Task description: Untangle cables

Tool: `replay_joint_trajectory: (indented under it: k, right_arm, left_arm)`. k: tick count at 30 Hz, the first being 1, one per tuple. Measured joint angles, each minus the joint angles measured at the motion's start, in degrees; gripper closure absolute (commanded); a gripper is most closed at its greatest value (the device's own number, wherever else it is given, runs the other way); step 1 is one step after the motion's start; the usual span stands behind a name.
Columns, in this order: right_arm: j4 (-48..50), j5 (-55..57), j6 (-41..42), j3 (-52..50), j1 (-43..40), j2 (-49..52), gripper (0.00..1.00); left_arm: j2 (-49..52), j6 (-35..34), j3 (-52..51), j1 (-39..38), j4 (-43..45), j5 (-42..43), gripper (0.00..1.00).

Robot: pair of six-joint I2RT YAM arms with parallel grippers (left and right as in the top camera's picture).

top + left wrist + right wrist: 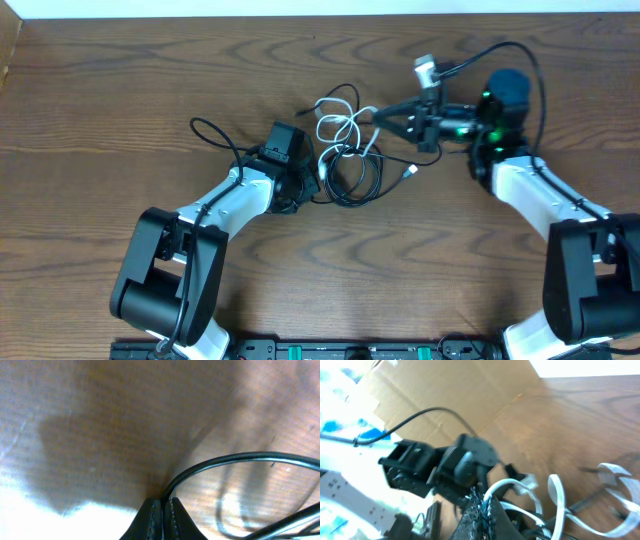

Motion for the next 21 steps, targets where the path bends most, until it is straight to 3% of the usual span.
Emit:
replay_joint_trajectory:
  k: [6, 10, 17, 21]
  right_arm:
    - [-8.66, 3.87, -0.44, 0.07, -7.67, -0.02, 0.99]
    - [-21.79, 12.68, -4.59, 0.37, -11.52, -0.17, 0.99]
    - [-39.19, 30.71, -11.8, 0.39, -11.87, -0.2, 0.98]
    - [-45.24, 35.56, -13.77, 0.39, -11.19, -0.2, 0.96]
  left_arm:
    - [-0.57, 1.25, 0.31, 1.03, -5.7, 0.76, 0.93]
    - [-0.98, 4.0, 0.33, 3.56, -9.64, 1.11, 0.92]
    - [-1.16, 8.09, 0.33, 8.68, -13.33, 2.29, 0.92]
    - [-1.16, 8.52, 0.07, 10.03, -11.61, 3.98, 0.92]
